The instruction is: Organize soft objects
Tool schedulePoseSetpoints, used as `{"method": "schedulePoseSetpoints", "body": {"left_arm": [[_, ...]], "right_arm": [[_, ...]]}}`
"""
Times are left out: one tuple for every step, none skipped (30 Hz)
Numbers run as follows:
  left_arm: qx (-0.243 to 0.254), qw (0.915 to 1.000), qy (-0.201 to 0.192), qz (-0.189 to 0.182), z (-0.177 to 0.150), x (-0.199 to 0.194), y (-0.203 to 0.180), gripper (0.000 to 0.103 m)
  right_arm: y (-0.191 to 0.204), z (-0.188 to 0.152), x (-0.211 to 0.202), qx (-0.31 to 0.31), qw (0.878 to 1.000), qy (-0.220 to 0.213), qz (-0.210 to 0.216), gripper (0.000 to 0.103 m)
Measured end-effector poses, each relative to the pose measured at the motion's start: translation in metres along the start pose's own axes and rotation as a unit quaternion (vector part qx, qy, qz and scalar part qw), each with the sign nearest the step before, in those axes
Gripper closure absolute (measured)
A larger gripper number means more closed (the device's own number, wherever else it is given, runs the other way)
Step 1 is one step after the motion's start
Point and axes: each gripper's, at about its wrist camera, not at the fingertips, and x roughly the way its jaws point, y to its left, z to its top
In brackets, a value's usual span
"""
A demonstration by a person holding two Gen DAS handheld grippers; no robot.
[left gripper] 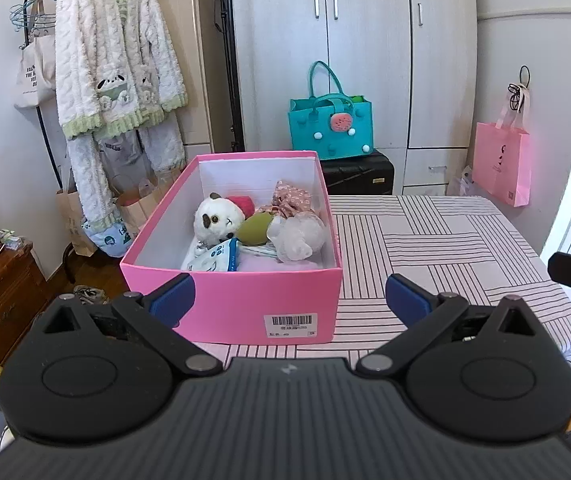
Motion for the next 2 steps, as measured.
{"method": "schedulePoseSetpoints", "body": {"left_arm": [[0.000, 1.0000, 0.000, 0.000, -0.0001, -0.0001, -0.0001, 0.000], [0.000, 1.0000, 0.000, 0.001, -0.0001, -0.0001, -0.0001, 0.000]], "right_arm": [[0.0000, 0.0002, 0.0001, 0.000, 1.000, 0.000, 0.001, 0.000], [-0.0003, 0.0002, 0.0005, 0.000, 1.000, 0.000, 0.001, 0.000]]}}
